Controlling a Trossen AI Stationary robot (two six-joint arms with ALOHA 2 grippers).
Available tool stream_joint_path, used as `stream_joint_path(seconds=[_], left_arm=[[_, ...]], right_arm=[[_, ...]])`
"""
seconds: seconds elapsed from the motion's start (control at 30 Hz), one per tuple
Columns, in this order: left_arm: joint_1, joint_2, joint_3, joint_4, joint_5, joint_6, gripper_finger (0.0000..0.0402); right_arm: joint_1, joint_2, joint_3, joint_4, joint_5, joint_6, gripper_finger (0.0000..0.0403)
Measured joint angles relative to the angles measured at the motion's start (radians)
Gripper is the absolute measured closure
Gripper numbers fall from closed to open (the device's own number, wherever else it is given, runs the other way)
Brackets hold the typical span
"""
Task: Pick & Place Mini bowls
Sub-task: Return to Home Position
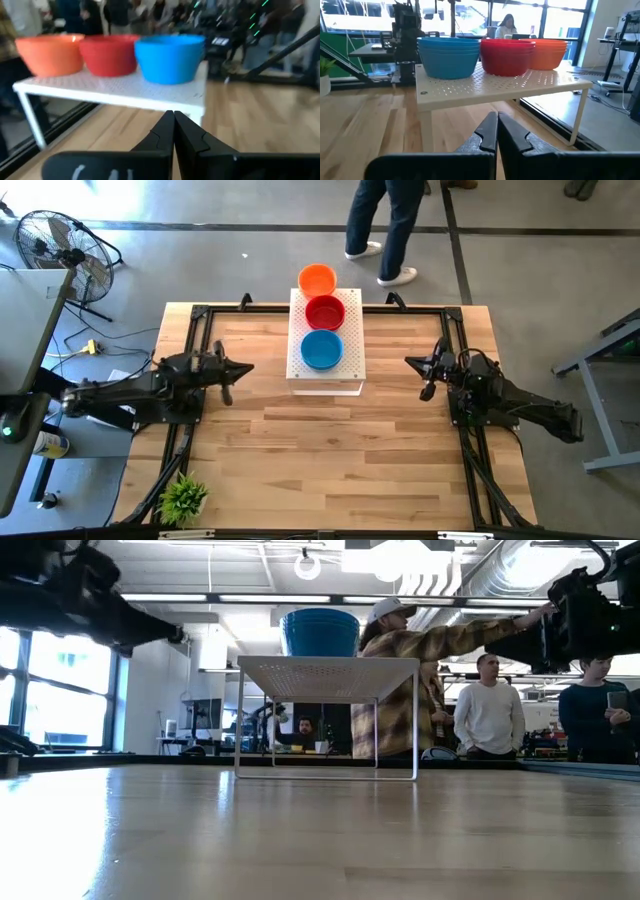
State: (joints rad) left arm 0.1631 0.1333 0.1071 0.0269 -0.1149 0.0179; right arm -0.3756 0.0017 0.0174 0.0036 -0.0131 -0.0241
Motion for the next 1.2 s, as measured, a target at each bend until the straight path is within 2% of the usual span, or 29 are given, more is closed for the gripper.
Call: stream_joint_path(seconds=[0.1,0.23,0.37,0.47,0.73,1.2], left_arm=[[0.0,-0.137,-0.015,-0.077,0.045,0.002,0.0401],[0.001,-0.126,-0.024,-0.115,0.077,0.015,0.0401],[0.001,-0.127,-0.069,-0.064,0.083,0.004,0.0401],[0.001,-0.123,-0.092,-0.021,0.138,-0.009,0.0401],[0.0,-0.115,-0.093,-0.021,0.133,-0.129,0.0401],[0.0,-0.116,-0.094,-0.021,0.127,-0.12,0.0401]], right_arm=[[0.0,0.0,0.0,-0.001,-0.002,0.008,0.0403],[0.0,0.005,-0.001,0.0,-0.007,0.026,0.0403],[0.0,0.005,-0.001,-0.001,-0.004,0.038,0.0403],[0.0,0.005,-0.006,0.01,0.009,0.048,0.0402],[0.0,0.005,-0.007,0.013,0.016,0.02,0.0402],[0.0,0.005,-0.007,0.017,0.017,0.023,0.0402]])
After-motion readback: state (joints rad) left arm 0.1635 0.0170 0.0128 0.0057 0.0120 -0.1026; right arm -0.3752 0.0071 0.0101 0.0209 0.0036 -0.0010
